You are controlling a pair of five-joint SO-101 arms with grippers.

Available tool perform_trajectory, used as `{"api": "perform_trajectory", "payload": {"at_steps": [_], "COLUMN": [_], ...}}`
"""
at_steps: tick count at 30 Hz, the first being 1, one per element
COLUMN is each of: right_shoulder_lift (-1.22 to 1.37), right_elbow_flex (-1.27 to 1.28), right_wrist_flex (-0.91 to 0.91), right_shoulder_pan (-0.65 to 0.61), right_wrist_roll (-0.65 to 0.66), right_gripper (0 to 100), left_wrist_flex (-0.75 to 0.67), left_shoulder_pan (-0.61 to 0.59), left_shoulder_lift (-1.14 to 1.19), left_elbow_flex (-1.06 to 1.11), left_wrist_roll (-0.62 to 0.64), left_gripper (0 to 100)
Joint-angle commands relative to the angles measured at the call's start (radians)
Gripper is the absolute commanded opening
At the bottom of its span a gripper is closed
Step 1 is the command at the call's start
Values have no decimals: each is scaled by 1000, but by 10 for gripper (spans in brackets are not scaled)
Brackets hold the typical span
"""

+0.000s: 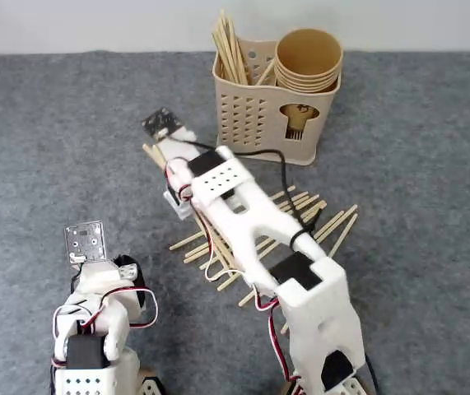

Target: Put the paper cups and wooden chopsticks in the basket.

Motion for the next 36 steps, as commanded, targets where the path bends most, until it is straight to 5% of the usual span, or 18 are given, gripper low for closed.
{"api": "perform_trajectory", "payload": {"at_steps": [1, 6, 28, 33, 36], "right_shoulder_lift": [-4, -5, 59, 70, 33], "right_elbow_flex": [-12, -14, -9, -37, -52], "right_wrist_flex": [8, 99, 116, 110, 122], "right_shoulder_pan": [-12, -13, -42, -39, -33], "right_wrist_roll": [-8, -8, -3, -2, -2], "right_gripper": [50, 135, 133, 6, 20], "left_wrist_flex": [3, 3, 3, 3, 3], "left_shoulder_pan": [-2, -2, -2, -2, -2], "left_shoulder_lift": [-14, -14, -14, -14, -14], "left_elbow_flex": [-19, -19, -19, -19, -19], "left_wrist_roll": [-5, -5, -5, -5, -5], "left_gripper": [14, 14, 14, 14, 14]}}
